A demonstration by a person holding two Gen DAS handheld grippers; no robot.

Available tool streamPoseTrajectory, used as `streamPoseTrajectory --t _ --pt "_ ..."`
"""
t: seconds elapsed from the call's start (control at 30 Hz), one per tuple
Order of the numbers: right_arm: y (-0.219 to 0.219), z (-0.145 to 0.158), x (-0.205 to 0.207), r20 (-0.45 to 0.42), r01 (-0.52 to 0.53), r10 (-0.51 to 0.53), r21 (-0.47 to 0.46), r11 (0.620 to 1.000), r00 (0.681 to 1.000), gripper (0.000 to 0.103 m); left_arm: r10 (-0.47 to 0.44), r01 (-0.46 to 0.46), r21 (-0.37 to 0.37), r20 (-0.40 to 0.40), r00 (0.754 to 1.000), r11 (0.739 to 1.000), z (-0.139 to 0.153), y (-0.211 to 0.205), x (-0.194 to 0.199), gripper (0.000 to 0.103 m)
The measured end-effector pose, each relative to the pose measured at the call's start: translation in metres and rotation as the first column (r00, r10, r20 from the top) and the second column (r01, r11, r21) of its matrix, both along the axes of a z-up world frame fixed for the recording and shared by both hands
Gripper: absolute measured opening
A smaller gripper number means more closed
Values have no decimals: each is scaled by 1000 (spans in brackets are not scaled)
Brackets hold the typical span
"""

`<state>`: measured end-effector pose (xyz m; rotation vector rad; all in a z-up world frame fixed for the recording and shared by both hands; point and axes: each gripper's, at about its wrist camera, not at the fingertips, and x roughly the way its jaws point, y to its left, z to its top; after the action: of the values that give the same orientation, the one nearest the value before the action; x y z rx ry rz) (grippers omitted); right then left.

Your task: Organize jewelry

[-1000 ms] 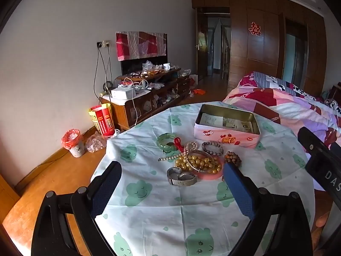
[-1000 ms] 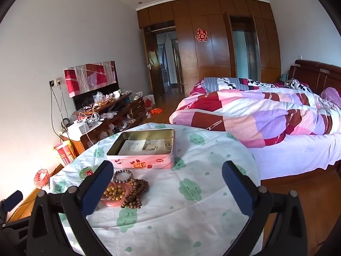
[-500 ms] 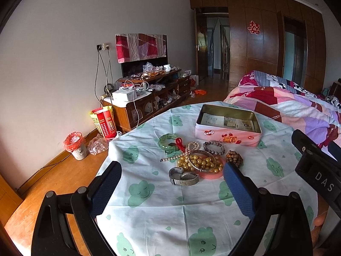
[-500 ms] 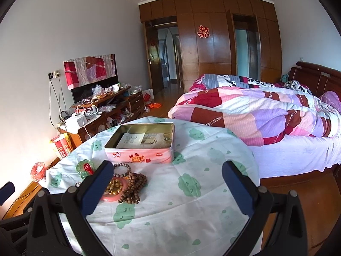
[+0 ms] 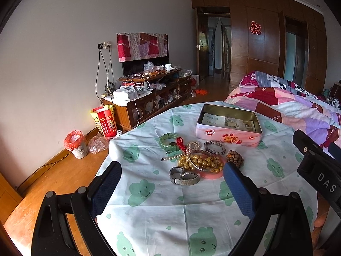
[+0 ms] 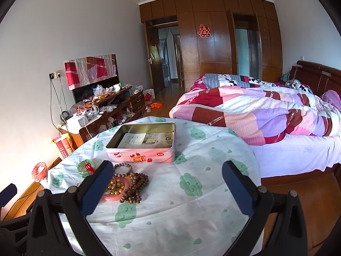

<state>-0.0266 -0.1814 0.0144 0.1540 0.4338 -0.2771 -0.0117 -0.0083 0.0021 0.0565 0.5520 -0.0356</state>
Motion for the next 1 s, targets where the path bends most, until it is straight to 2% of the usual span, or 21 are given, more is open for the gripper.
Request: streamPoseTrajectory --t 1.0 --pt "11 -4 5 -17 -16 16 6 1000 1000 103 3 -3 0 -1 1000 1000 0 0 -1 96"
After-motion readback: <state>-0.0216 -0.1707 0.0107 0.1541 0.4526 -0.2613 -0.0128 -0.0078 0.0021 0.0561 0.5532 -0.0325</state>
